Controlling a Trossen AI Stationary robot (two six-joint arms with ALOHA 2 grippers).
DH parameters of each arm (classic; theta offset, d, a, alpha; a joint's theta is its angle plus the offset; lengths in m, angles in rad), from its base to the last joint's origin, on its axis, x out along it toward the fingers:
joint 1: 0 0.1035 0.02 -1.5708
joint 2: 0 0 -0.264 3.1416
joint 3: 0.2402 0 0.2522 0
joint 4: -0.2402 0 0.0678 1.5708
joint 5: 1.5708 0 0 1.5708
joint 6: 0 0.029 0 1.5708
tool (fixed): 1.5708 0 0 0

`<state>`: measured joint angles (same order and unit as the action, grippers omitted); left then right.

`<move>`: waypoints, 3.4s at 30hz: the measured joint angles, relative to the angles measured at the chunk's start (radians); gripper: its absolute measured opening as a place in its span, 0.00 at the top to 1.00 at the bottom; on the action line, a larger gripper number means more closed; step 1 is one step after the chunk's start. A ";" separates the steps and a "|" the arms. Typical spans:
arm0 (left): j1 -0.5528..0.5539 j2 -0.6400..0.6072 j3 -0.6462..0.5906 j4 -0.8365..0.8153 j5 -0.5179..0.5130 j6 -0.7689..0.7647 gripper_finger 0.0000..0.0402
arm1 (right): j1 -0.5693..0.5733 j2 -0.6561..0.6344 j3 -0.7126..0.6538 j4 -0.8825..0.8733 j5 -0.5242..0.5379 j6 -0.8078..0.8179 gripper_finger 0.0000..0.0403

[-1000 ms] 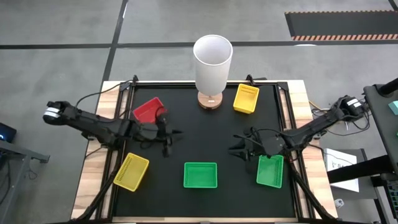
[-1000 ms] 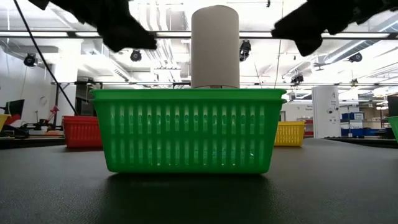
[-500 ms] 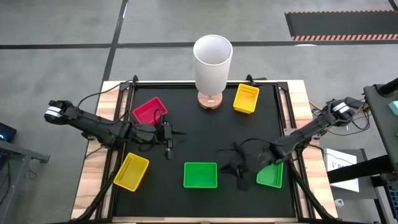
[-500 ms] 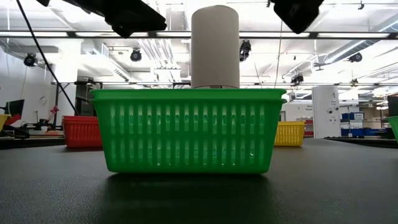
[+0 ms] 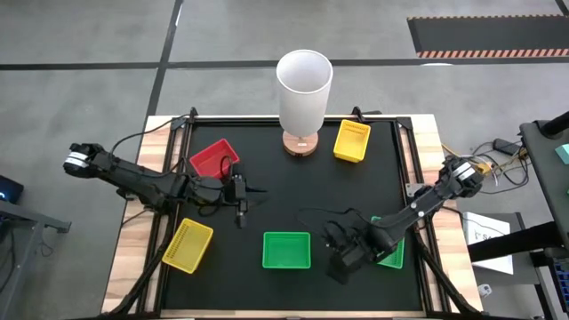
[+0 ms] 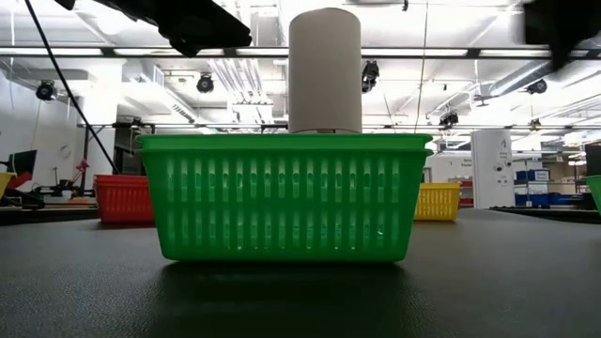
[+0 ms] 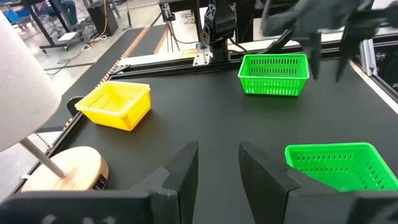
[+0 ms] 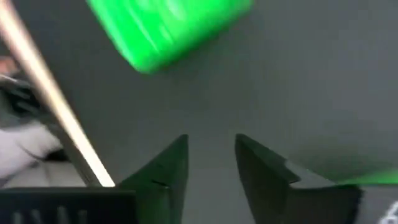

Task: Stack baskets by color
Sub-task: Stack the right green bin on the stacked green bins

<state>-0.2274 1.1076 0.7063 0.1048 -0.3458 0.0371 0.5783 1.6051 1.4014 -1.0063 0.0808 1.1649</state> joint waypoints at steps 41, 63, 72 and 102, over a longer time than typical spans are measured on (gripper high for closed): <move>-0.031 -0.015 0.002 0.009 -0.006 0.092 0.75 | 0.026 0.033 -0.283 -0.169 -0.054 0.757 0.74; -0.078 -0.121 -0.013 -0.046 -0.006 0.102 0.75 | 0.024 0.083 0.027 -0.169 0.131 0.447 0.98; -0.081 -0.173 -0.056 -0.035 -0.006 0.099 0.75 | 0.003 0.337 0.474 -0.387 0.142 0.069 0.98; -0.083 -0.206 -0.072 -0.039 -0.006 0.070 0.75 | -0.050 0.583 0.856 -0.207 0.234 -0.732 0.98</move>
<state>-0.3099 0.9020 0.6342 0.0662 -0.3519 0.1070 0.5279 2.1883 2.2573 -1.2130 0.3149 0.4332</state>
